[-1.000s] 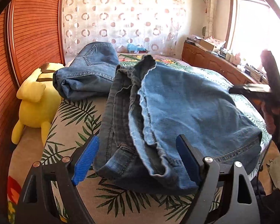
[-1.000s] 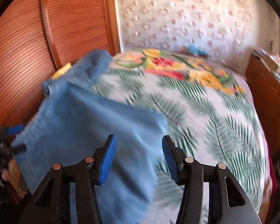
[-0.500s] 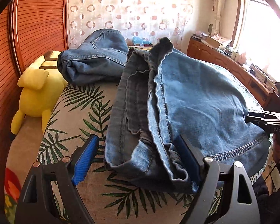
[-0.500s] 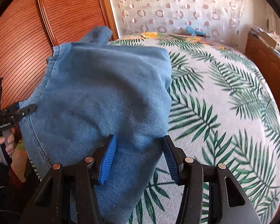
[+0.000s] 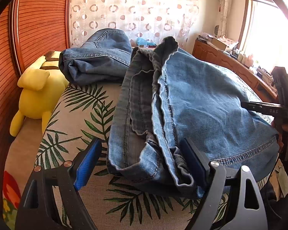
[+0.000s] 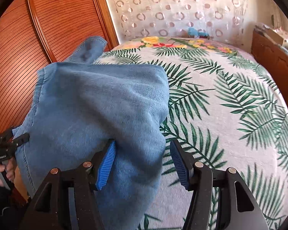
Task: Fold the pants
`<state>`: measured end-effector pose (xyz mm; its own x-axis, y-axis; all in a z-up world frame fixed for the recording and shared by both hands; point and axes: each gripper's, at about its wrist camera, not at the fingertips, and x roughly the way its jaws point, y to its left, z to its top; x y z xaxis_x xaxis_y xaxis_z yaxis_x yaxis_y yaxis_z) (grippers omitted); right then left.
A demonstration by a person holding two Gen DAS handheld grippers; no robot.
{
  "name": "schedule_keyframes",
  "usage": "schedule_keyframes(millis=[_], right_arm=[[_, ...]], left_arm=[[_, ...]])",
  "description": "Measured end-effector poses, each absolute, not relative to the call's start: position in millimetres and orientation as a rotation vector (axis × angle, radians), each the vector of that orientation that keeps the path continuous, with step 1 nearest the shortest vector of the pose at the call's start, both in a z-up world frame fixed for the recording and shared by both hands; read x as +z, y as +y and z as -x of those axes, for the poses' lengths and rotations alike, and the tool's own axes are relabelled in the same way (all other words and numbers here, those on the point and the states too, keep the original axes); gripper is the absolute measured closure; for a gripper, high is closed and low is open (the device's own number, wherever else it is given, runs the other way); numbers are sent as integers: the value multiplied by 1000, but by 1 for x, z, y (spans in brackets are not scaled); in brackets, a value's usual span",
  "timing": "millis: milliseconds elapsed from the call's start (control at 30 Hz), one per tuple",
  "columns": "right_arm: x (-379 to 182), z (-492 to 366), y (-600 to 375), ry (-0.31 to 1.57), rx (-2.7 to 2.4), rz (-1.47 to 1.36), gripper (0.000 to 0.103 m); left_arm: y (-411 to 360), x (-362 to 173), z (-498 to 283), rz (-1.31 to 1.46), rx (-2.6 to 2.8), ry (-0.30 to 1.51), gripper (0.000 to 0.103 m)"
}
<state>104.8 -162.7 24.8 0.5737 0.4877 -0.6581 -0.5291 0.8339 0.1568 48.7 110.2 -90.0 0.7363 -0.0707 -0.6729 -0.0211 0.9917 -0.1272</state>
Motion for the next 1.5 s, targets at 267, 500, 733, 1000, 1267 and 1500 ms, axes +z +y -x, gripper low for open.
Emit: schedule_keyframes(millis=[267,500,733,1000,1267,1500], right_arm=[[32,-119,-152,754,642,28,56],[40,-112,-142,716,664,79,95],[83,-91,-155,586,680,96,97],[118,-91,-201,519,559,133,97],[74,-124,-265,652,405,73,94],[55,-116,-277,685,362,11,55]], left_arm=[[110,-90,-48,130,-25,743,18],[108,-88,-48,127,-19,744,18],[95,-73,-48,102,-32,715,18],[73,-52,-55,70,-85,678,18],[35,-41,-68,43,-172,657,18],[-12,-30,-78,3,-273,640,18]])
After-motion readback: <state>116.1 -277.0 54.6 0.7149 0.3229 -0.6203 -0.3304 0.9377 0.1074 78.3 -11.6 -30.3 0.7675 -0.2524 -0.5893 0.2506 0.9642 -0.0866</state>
